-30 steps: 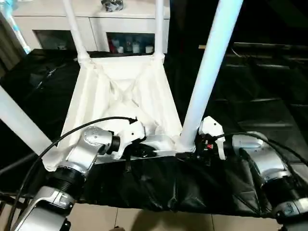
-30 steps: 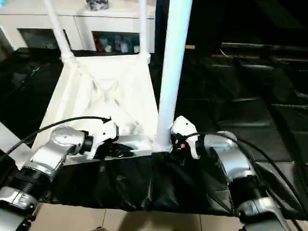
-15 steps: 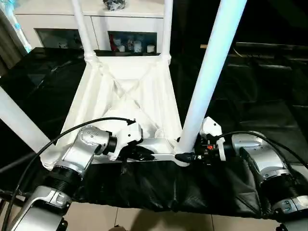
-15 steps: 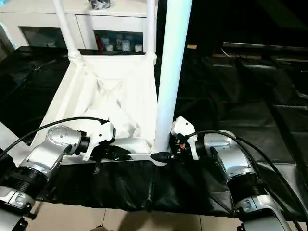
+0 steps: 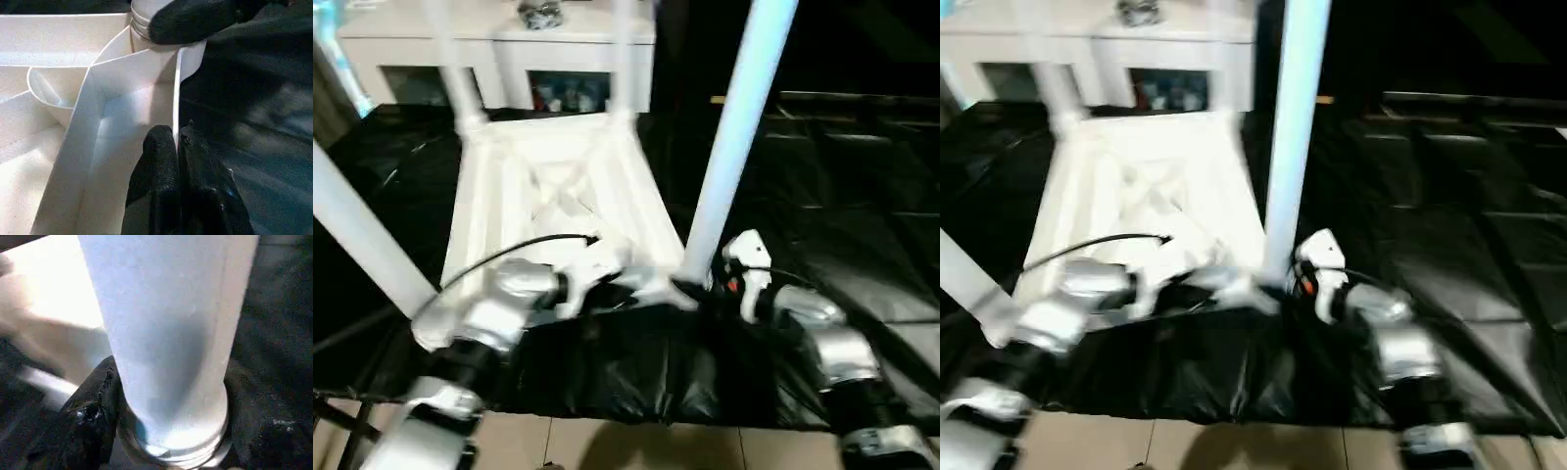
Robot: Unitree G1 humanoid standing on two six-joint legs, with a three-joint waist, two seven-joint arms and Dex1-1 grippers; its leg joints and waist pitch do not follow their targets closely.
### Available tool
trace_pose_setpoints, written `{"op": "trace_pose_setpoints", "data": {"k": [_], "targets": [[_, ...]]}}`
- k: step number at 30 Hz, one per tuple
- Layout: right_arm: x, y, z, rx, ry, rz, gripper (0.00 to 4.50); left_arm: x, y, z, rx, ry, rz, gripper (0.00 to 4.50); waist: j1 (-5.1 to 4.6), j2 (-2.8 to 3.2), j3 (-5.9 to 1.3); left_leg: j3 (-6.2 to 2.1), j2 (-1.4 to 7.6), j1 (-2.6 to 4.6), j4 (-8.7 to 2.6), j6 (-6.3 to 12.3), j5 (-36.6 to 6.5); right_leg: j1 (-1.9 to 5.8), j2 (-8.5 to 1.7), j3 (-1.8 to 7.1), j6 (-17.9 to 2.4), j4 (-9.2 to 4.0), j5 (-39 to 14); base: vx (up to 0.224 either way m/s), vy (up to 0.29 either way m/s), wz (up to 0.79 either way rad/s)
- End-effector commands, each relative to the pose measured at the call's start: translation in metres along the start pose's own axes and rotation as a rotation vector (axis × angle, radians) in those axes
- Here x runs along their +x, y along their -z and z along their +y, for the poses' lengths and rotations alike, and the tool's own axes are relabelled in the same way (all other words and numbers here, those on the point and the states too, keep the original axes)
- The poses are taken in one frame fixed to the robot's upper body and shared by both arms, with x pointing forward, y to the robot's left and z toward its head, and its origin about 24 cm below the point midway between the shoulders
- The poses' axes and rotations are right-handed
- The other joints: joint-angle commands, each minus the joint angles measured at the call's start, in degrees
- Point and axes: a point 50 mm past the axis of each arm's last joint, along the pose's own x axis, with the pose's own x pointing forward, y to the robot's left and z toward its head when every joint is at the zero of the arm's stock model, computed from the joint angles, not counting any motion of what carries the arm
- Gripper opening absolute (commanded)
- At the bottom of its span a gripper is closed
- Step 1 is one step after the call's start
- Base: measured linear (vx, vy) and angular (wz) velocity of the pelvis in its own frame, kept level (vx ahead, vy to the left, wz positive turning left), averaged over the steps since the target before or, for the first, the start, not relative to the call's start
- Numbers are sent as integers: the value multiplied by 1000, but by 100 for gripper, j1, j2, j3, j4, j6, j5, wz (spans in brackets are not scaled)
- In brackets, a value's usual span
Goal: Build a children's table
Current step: Rotate leg to tighten
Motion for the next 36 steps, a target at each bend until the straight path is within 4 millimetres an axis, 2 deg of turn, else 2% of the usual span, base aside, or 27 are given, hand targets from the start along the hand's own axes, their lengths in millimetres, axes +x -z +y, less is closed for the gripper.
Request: {"op": "trace_pose_setpoints", "data": {"k": [1, 2, 3, 4, 6, 7, 9, 11, 13, 15, 16, 20, 23, 27, 29, 31, 32, 34, 36], "targets": [[28, 4, 47, 57, -108, 14, 268, 24, -26, -12, -3, -47, -102, 0, -22, -72, -239, -68, 182, -20, -463, 10, -1334, 176, -331, 213, -990, -521, -1730, 0, 0, 0], [28, 4, 47, 57, -108, 14, 268, 24, -26, -12, -3, -47, -102, 0, -22, -72, -239, -68, 182, -20, -463, 10, -1334, 176, -331, 213, -990, -521, -1730, 0, 0, 0], [34, 2, 53, 77, -74, 8, 268, 29, -30, -18, 2, -45, -117, 0, -24, -65, -257, -49, 177, -14, -436, 91, -1221, 180, -331, 223, -1062, -503, -1416, 0, 0, 0], [39, -3, 59, 78, -62, -20, 268, 32, -34, -23, 11, -41, -133, 0, -22, -60, -260, -41, 175, -17, -429, 115, -1163, 176, -333, 227, -1086, -502, -1324, 0, 0, 0], [40, -5, 61, 84, -63, -36, 268, 33, -34, -24, 20, -39, -129, 0, -17, -59, -287, -38, 166, -39, -408, 188, -879, 213, -319, 213, -1140, -460, -894, 0, 0, 0], [39, -8, 61, 80, -80, -55, 323, 32, -32, -26, 42, -26, -126, 0, -12, -55, -296, -31, 161, -62, -388, 288, -703, 238, -320, 211, -1215, -425, -515, 0, 0, 0], [35, -9, 56, 73, -103, -65, 337, 30, -30, -27, 51, -8, -128, 0, -9, -52, -298, -29, 162, -67, -381, 376, -607, 247, -315, 201, -1280, -403, -284, 0, 0, 0], [29, -9, 49, 51, -127, -66, 340, 26, -29, -27, 68, 9, -138, 0, -11, -54, -286, -28, 167, -60, -388, 421, -700, 248, -316, 196, -1295, -421, -384, 0, 0, 0], [25, -8, 43, 14, -137, -56, 371, 23, -27, -26, 78, 25, -139, 0, -18, -38, -275, -26, 174, -53, -397, 385, -822, 242, -319, 199, -1290, -441, -621, 0, 0, 0], [21, -8, 36, -22, -149, -44, 385, 19, -25, -25, 87, 42, -132, 0, -14, -53, -280, -32, 176, -53, -394, 378, -849, 255, -319, 192, -1282, -442, -679, 0, 0, 0], [13, -8, 24, -69, -194, -21, 385, 12, -19, -23, 95, 76, -113, 0, -23, -43, -277, -30, 179, -61, -394, 388, -840, 251, -324, 198, -1298, -437, -639, 0, 0, 0], [-3, -8, 11, -145, -350, 39, 385, -2, -10, -18, 107, 136, -87, 0, -13, -53, -292, -19, 179, -73, -356, 544, -692, 261, -313, 195, -1425, -395, -279, 0, 0, 0], [-11, -6, 7, -192, -450, 91, 385, -10, -6, -14, 108, 179, -71, 0, 33, -50, -304, -9, 189, -55, -338, 616, -631, 257, -311, 189, -1530, -369, -124, 0, 0, 0], [-16, -7, 5, -221, -533, 124, 385, -18, -2, -11, 114, 220, -55, 0, 58, -56, -317, -6, 201, -67, -314, 681, -513, 256, -303, 175, -1648, -311, 198, 0, 0, 0], [-19, -7, 4, -223, -589, 147, 357, -23, 1, -10, 120, 248, -45, 0, 65, -54, -321, -3, 201, -69, -305, 703, -519, 259, -303, 170, -1673, -301, 210, 0, 0, 0], [-21, -6, 4, -240, -659, 180, 348, -30, 5, -8, 135, 287, -19, 0, 81, -60, -322, -2, 207, -65, -302, 717, -503, 250, -304, 165, -1703, -293, 226, 0, 0, 0], [-22, -6, 4, -241, -666, 183, 348, -30, 5, -8, 136, 291, -16, 0, 84, -54, -323, -2, 207, -64, -299, 723, -502, 248, -303, 163, -1708, -291, 230, 0, 0, 0], [-22, -6, 5, -243, -697, 194, 314, -33, 7, -6, 140, 310, -3, 0, 86, -58, -318, 2, 209, -67, -299, 726, -491, 245, -304, 164, -1731, -285, 245, 0, 0, 0], [-22, -6, 5, -243, -708, 195, 310, -34, 8, -5, 140, 318, 1, 0, 92, -56, -317, 2, 210, -65, -300, 696, -531, 246, -312, 167, -1728, -292, 160, 0, 0, 0]]}}
